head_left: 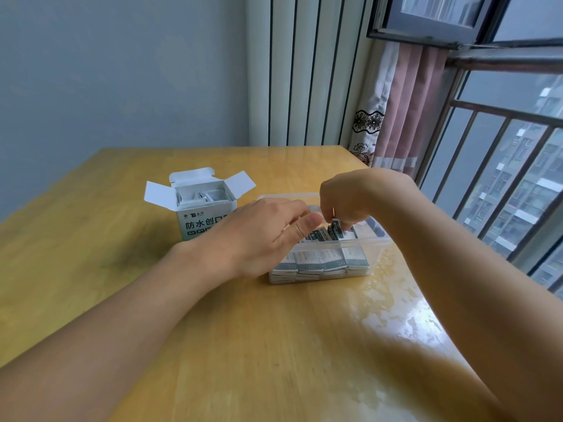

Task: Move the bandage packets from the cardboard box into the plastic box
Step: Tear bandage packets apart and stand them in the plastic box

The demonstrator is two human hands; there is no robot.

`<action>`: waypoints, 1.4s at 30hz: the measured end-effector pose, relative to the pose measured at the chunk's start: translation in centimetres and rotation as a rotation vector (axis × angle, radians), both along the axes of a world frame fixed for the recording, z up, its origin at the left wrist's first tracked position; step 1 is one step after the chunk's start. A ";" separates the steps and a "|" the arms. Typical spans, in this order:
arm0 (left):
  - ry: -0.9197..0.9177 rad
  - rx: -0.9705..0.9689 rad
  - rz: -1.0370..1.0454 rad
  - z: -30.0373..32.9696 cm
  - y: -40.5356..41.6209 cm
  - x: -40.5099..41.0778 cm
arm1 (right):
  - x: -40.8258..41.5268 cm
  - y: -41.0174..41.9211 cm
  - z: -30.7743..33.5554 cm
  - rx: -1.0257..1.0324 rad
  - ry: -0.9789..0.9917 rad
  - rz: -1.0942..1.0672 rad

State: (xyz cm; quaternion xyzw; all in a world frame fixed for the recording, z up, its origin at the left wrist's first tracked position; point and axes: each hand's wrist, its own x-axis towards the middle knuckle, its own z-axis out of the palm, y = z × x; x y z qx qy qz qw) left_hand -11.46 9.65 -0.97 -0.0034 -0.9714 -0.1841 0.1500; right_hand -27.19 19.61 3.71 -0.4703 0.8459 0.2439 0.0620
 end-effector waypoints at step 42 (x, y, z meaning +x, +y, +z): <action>-0.345 0.176 0.424 6.1 -10.9 6.0 | 6.6 -8.0 0.9 -0.784 -0.381 0.438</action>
